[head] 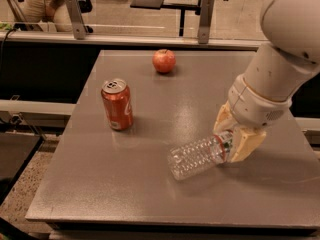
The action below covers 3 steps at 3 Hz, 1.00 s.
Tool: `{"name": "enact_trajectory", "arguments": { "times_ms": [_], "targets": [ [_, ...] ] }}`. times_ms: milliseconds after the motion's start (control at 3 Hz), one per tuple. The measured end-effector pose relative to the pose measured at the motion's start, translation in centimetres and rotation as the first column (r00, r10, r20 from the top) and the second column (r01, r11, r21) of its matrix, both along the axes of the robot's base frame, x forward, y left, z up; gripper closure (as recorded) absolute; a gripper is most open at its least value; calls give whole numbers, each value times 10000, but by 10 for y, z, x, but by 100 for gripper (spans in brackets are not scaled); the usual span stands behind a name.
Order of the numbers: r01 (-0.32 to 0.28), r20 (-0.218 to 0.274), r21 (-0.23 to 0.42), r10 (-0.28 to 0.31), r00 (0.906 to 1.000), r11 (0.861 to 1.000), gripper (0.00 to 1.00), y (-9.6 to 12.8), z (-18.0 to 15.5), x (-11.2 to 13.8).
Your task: Move water bottle near coke can
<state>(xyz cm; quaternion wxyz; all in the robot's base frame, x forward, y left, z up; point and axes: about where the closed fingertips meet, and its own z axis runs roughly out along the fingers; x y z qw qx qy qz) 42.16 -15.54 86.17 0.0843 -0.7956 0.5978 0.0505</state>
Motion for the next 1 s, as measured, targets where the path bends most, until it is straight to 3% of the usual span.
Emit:
{"name": "enact_trajectory", "arguments": {
  "times_ms": [1000],
  "targets": [
    [-1266,36,666,1266,9919,9897,100,86,5,70]
  ]
}}
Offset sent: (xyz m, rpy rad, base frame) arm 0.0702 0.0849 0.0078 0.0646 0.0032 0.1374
